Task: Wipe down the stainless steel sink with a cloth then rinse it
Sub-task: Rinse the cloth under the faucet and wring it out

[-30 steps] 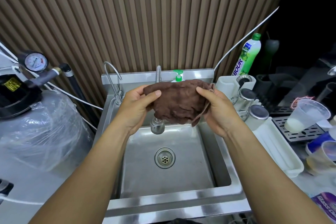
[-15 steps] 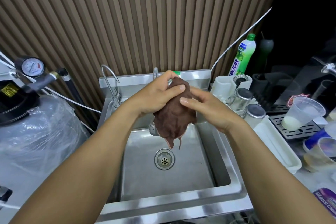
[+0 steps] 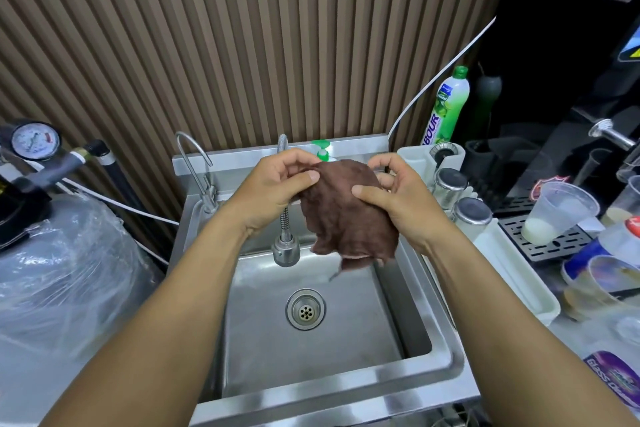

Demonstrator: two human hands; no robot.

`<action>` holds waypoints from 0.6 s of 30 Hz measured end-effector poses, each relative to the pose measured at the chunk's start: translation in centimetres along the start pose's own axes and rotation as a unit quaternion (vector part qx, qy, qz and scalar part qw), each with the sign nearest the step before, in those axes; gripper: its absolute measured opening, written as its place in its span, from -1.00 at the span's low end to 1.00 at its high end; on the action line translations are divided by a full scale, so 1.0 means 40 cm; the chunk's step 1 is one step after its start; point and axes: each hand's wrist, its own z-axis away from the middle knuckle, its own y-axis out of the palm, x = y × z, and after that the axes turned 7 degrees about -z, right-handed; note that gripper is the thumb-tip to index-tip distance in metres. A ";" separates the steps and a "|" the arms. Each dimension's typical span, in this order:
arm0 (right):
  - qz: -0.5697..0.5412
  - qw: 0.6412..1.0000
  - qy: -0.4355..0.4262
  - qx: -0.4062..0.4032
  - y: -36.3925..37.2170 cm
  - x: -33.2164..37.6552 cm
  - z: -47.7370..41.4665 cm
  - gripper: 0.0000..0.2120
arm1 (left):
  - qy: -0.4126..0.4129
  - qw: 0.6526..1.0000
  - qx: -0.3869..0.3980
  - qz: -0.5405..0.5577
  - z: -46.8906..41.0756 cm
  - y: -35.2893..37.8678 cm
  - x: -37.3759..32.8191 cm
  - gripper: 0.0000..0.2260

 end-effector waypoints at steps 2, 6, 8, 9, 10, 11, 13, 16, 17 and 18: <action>-0.025 0.999 -0.024 -0.011 -0.010 0.002 0.004 -0.69 | 0.003 0.999 -0.031 0.022 -0.005 0.032 -0.001 -0.81; 0.032 0.991 -0.110 -0.072 -0.026 0.006 0.021 -0.74 | 0.010 0.994 -0.087 0.071 -0.018 0.108 -0.001 -0.86; 0.064 0.984 -0.127 -0.107 -0.045 0.004 0.032 -0.70 | 0.016 0.991 -0.054 0.118 -0.022 0.142 0.003 -0.78; 0.069 0.982 -0.131 -0.121 -0.056 0.004 0.039 -0.69 | 0.021 0.990 -0.021 0.138 -0.023 0.156 0.010 -0.70; 0.072 0.980 -0.131 -0.135 -0.069 0.005 0.048 -0.69 | 0.021 0.989 0.010 0.148 -0.025 0.168 0.018 -0.61; 0.074 0.978 -0.129 -0.146 -0.083 0.006 0.057 -0.70 | 0.019 0.989 0.031 0.145 -0.029 0.180 0.025 -0.54; 0.079 0.977 -0.119 -0.156 -0.111 0.009 0.080 -0.74 | 0.010 0.992 0.036 0.123 -0.039 0.206 0.040 -0.51; 0.094 0.977 -0.085 -0.169 -0.169 -0.007 0.117 -0.69 | 0.002 0.997 0.019 0.078 -0.061 0.259 0.066 -0.57; 0.118 0.975 -0.071 -0.174 -0.194 -0.018 0.130 -0.65 | -0.001 0.998 0.021 0.061 -0.068 0.280 0.080 -0.58; 0.148 0.971 -0.057 -0.178 -0.221 -0.031 0.142 -0.61 | -0.002 0.999 0.026 0.038 -0.075 0.303 0.096 -0.58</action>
